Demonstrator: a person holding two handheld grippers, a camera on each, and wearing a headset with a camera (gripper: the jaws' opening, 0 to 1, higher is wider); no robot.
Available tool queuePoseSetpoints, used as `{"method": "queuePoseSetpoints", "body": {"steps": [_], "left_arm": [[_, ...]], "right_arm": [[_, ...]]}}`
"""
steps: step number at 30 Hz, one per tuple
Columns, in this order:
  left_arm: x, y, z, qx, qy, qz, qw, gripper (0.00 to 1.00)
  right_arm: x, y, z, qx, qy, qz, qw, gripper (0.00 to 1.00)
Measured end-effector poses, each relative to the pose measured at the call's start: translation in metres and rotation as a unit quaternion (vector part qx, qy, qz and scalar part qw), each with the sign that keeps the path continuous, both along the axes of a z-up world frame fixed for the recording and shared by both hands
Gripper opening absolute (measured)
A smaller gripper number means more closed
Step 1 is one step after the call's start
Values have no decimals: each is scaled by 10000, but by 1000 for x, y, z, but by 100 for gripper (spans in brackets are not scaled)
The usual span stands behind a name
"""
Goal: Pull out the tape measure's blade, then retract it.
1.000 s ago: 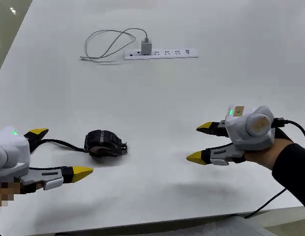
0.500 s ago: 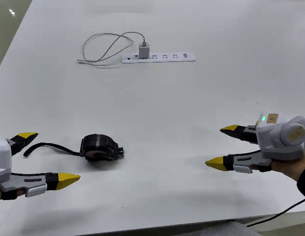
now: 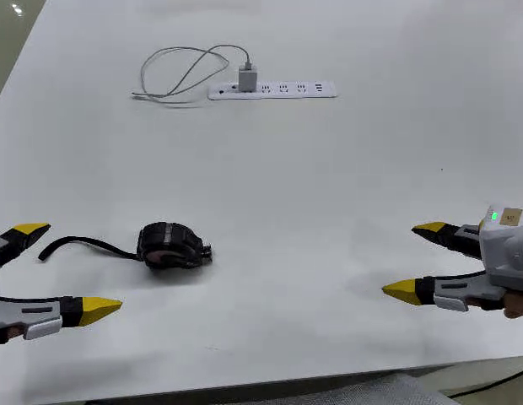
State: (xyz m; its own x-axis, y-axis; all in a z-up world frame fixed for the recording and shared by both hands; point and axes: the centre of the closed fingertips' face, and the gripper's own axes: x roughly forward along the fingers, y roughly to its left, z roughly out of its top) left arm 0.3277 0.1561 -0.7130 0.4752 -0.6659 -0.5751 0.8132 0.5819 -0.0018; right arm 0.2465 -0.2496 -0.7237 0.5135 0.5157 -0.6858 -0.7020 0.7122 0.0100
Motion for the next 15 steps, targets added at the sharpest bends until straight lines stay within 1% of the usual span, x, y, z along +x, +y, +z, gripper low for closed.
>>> {"method": "queuePoseSetpoints", "body": {"steps": [1, 2, 5, 7, 9, 12, 15], "left_arm": [[-1, 1, -2, 119, -5, -37, 9999, 99], [-1, 3, -5, 191, 26, -61, 9998, 99], [-2, 4, -6, 111, 73, -46, 9999, 99], [-2, 6, -7, 127, 48, -36, 9999, 99], [-2, 7, -6, 129, 37, -31, 9999, 99], [-3, 9, -5, 104, 69, -14, 9999, 99], [-7, 11, -6, 164, 84, -58, 9998, 99]], "right_arm": [[0, -3, -1, -46, 13, -34, 10000, 68], [-1, -5, -1, -62, 9, -47, 10000, 70], [-2, -10, 0, -93, -45, -89, 9999, 73], [-5, -12, 2, -123, -67, -86, 9999, 75], [-6, -14, 3, -73, -36, -106, 9999, 77], [-7, -16, 5, -86, -48, -148, 9998, 80], [-8, -20, 4, -76, -38, -194, 9998, 81]]}}
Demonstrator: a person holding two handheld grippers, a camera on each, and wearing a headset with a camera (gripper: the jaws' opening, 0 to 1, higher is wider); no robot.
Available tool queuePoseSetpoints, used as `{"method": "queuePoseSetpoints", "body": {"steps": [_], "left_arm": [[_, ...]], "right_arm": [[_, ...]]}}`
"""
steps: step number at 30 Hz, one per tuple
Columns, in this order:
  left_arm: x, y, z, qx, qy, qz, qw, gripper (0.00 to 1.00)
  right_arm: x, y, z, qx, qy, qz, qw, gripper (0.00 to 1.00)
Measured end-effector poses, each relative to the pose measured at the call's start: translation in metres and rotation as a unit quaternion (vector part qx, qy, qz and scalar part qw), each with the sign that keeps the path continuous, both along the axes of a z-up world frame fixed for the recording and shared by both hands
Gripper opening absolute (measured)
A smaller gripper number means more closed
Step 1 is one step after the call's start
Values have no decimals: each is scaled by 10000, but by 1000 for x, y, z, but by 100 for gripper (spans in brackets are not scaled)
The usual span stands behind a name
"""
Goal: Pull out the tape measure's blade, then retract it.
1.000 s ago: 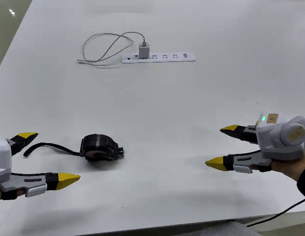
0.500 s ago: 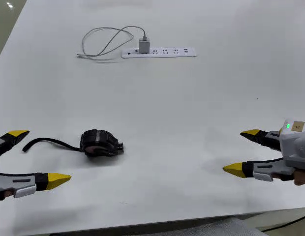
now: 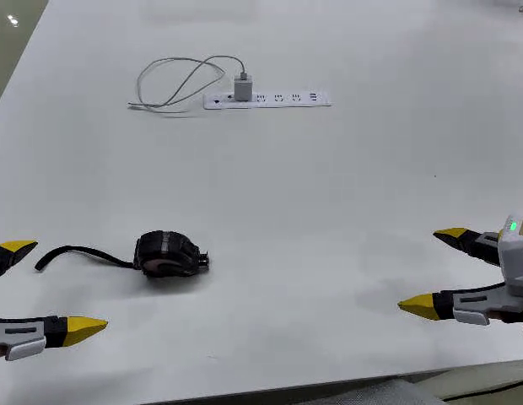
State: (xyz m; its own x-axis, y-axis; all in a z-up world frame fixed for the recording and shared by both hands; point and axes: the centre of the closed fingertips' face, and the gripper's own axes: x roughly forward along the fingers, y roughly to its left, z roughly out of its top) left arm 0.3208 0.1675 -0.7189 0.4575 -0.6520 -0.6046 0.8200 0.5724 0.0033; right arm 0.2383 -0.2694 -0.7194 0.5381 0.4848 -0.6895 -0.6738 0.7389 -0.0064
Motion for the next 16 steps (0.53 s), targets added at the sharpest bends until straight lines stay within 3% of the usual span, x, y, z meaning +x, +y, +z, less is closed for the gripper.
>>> {"method": "queuePoseSetpoints", "body": {"steps": [4, 8, 10, 14, 16], "left_arm": [[0, 3, 2, 15, -13, 14, 10000, 99], [0, 5, 3, -15, -58, 67, 10000, 99], [0, 6, 1, -2, -45, 68, 10000, 99], [-1, 6, 2, -21, -22, 90, 10000, 99], [-2, 5, 2, 22, -73, 68, 9999, 99]], "right_arm": [[-3, 1, 1, 32, -49, -8, 10000, 85], [-6, -5, -6, -184, -104, 50, 9998, 95], [-10, -8, -7, -135, -10, 6, 9999, 99], [-9, -14, -6, -144, -128, -32, 9998, 99], [-11, -15, -5, -24, -44, -106, 9999, 99]]}}
